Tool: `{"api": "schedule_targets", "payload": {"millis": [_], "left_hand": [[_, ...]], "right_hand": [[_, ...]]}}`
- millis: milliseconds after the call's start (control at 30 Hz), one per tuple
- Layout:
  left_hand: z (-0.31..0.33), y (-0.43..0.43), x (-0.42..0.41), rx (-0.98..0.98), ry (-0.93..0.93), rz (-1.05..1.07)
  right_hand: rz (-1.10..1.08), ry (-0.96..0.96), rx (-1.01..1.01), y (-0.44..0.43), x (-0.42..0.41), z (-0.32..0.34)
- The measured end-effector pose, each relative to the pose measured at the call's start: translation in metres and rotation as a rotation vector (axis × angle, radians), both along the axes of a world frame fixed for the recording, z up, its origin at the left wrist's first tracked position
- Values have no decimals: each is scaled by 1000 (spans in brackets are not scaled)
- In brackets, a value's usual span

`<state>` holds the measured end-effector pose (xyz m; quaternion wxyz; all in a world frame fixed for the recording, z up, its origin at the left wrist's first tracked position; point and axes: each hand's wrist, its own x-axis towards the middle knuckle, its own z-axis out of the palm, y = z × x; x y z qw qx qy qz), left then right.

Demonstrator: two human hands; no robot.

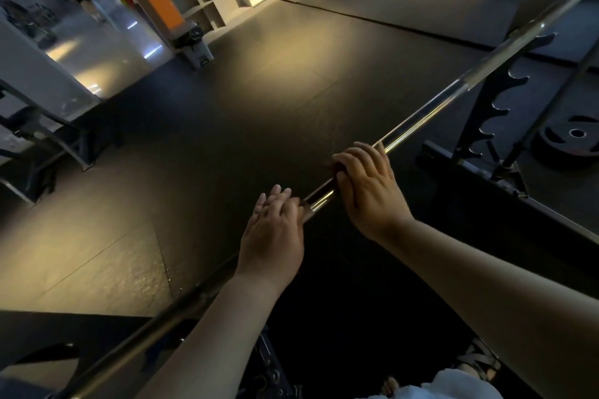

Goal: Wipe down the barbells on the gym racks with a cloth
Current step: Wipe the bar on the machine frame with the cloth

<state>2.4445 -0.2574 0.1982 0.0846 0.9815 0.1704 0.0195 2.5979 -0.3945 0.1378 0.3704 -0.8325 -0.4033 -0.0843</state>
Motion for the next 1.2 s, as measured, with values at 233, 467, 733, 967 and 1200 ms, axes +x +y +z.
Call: {"api": "schedule_targets", "payload": {"millis": [233,467,733,967,1200], "left_hand": [[6,-6,5,5,21,-3],[10,-14,27,-37,48,-28],[19,-16,41,-88,108,-31],[18,-17,43,-151,116,-12],[16,-18,50,-186,120,1]], "right_hand": [[114,-76,-11,5,-21,-17],[-122,362,279,22,-34,-22],[-106,438,366,15,-19,-24],[-117,642,554,20,-31,-14],[-39,587,368,18,-50,-24]]}}
